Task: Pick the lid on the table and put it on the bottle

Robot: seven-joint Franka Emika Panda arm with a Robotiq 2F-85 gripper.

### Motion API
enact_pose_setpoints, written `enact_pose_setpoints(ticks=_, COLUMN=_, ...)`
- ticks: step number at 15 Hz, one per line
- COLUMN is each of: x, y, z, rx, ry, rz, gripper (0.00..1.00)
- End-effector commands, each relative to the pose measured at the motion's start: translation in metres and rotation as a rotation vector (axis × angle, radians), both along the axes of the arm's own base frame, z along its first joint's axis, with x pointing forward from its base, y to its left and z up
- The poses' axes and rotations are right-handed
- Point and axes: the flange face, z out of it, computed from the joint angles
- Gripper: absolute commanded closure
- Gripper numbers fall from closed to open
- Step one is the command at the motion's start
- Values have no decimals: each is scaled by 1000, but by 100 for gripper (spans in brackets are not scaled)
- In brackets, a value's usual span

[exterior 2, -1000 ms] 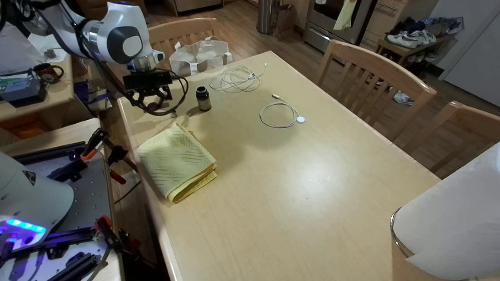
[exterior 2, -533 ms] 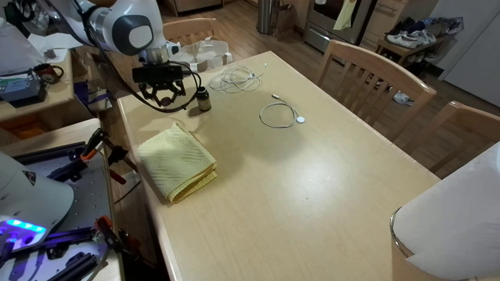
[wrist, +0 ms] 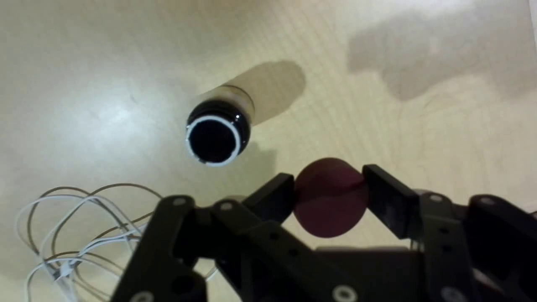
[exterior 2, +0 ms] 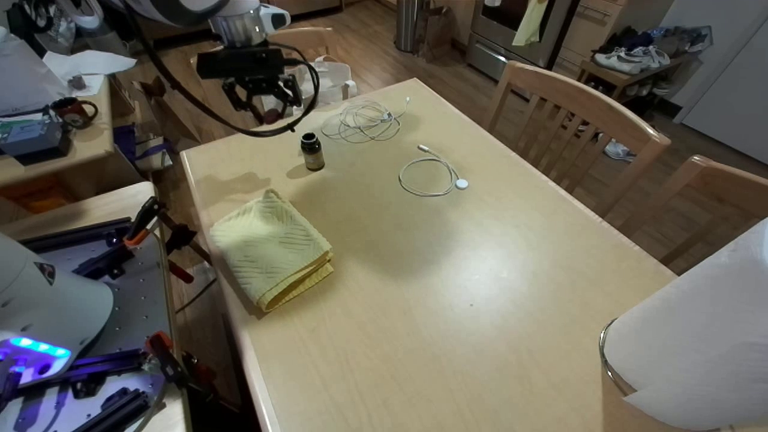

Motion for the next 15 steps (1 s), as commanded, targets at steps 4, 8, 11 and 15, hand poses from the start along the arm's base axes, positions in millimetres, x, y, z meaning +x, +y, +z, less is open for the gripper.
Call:
enact_pose_setpoints(ticks=4, x=15, y=-13, z=42, rx=30, ry=-76, rz=-322, gripper=75)
enact_pose_setpoints(ticks=8, x=47, y=-17, z=28, rx=31, ry=-70, rz=-533, gripper=75)
enact_pose_setpoints(ticks=11, x=76, y=-11, z=10, rx=36, ry=-47, rz=-621, gripper=75)
enact_pose_setpoints(ticks=15, x=79, y=-8, z=3, rx=65, ry=-31, rz=-604, gripper=50)
